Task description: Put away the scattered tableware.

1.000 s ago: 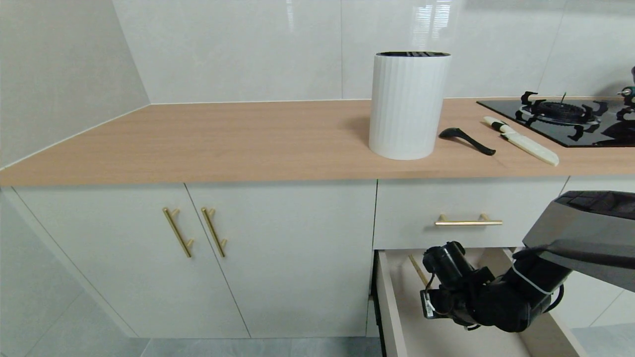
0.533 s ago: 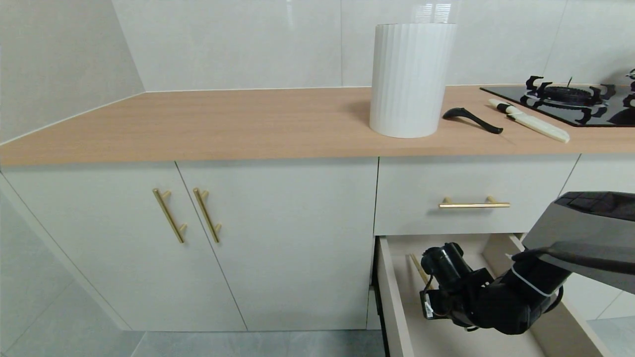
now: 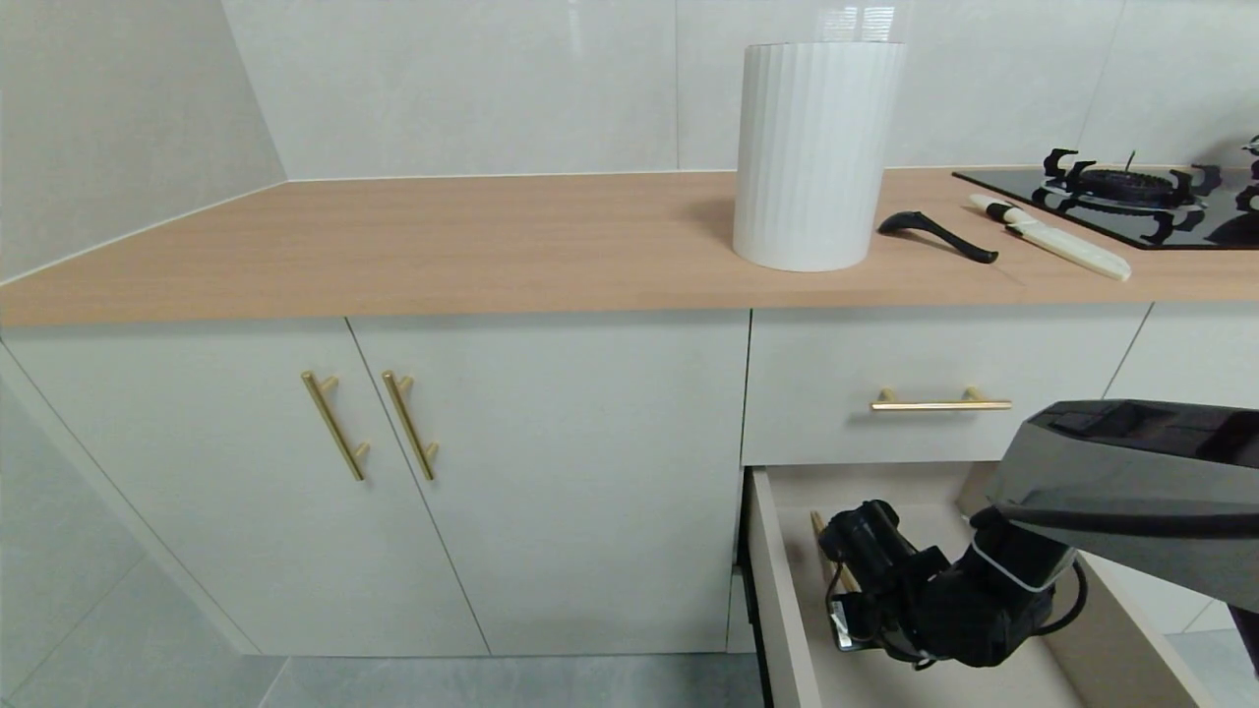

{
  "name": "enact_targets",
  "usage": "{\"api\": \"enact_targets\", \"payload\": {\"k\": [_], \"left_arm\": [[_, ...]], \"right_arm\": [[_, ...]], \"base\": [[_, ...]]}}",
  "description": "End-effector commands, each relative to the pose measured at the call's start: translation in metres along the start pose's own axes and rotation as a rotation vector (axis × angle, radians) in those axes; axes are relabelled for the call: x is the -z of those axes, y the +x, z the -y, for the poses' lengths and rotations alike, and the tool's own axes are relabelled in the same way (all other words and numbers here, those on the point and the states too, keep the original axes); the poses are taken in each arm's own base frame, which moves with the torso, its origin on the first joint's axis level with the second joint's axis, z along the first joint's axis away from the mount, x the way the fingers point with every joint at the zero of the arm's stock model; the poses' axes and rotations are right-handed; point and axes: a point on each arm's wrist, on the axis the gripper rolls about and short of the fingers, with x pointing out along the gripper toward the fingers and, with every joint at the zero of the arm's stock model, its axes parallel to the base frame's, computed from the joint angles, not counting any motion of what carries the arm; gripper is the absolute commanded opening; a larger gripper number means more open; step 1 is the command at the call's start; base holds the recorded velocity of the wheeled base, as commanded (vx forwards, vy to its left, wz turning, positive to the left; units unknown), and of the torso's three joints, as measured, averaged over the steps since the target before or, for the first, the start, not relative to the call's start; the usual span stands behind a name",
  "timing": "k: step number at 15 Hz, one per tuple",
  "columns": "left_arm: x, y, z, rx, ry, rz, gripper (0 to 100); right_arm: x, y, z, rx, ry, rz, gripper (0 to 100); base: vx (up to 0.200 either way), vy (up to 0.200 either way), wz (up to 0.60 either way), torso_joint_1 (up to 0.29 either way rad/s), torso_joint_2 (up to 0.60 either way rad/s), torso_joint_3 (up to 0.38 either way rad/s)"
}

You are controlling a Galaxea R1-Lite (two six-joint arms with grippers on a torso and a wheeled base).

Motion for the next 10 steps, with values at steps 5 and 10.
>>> {"api": "enact_targets", "payload": {"k": [5, 10], "left_arm": [[0.000, 0.000, 0.000, -0.001, 0.000, -0.003, 100], [0.000, 0.000, 0.000, -0.001, 0.000, -0.001, 100]], "right_arm": [[0.002, 0.014, 0.004, 0.035, 0.011, -0.015, 100], [-0.004, 0.001, 0.006, 0.024, 0.023, 0.009, 100]], "base": [[0.000, 0.000, 0.00, 0.000, 0.00, 0.000], [0.000, 0.000, 0.00, 0.000, 0.00, 0.000]]}}
